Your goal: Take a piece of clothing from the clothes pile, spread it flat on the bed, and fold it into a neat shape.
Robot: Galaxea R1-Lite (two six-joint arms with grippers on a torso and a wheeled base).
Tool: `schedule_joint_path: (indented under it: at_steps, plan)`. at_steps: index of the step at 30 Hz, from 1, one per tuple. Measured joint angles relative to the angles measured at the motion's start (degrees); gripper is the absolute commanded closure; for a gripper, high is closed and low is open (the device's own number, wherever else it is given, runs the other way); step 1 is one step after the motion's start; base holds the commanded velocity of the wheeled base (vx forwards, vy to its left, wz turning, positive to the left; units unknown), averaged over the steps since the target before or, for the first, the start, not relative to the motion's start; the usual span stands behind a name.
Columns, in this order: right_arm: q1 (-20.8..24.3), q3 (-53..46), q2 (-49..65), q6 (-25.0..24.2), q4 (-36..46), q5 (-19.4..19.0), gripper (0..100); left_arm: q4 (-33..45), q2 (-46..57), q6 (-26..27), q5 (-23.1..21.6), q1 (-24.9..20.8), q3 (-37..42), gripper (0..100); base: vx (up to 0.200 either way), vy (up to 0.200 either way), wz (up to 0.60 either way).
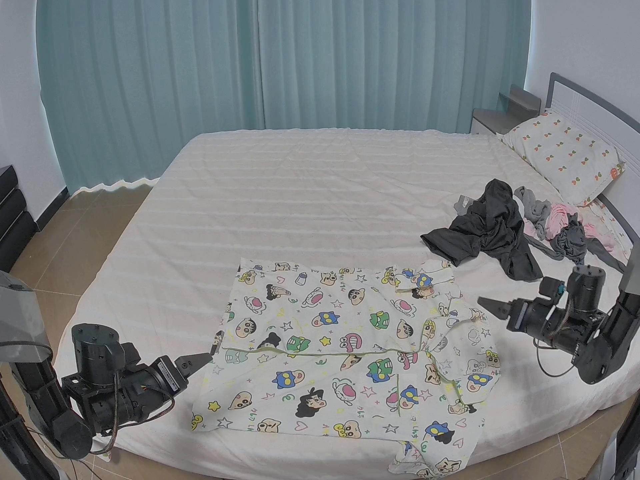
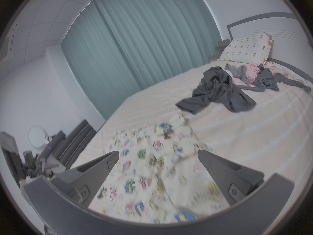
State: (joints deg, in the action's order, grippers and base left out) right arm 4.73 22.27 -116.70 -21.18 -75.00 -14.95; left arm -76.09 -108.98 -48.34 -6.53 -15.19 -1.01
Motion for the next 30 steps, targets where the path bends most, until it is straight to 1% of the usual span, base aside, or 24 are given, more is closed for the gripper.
schedule_joint_path:
  at_steps: [4, 7, 10, 14, 19, 24, 30]
  plan:
    - [4.8, 8.4, -2.7, -7.5, 2.5, 4.9, 0, 0.0, 0.7, -0.6, -0.1, -0.3, 0.0, 0, 0.2, 0.0, 0.0]
    - [7.7, 15.0, -6.2, -13.5, 6.2, 7.9, 0, -0.1, 0.9, -1.0, 0.0, -0.4, 0.0, 0, 0.0, 0.0, 0.0]
    - [10.0, 21.1, -10.2, -18.8, 12.8, 10.2, 0, -0.1, 1.1, -1.3, 0.0, -0.5, 0.0, 0, 0.0, 0.0, 0.0]
    - [12.2, 28.2, -15.7, -23.8, 22.4, 11.8, 0, -0.1, 1.1, -1.5, 0.0, -0.6, 0.0, 0, 0.0, 0.0, 0.0]
    - [13.2, 35.2, -19.9, -30.4, 30.7, 12.6, 0, -0.1, 1.1, -1.6, 0.0, -0.7, 0.0, 0, 0.0, 0.0, 0.0]
    - [13.4, 40.2, -22.7, -32.0, 34.7, 13.1, 0, -0.1, 0.7, -1.7, 0.2, -0.7, 0.0, 0, 0.0, 0.0, 0.0]
    - [12.8, 46.0, -25.6, -32.1, 39.0, 15.3, 0, -0.2, 0.2, -1.7, 0.3, -0.7, 0.0, 0, 0.0, 0.0, 0.0]
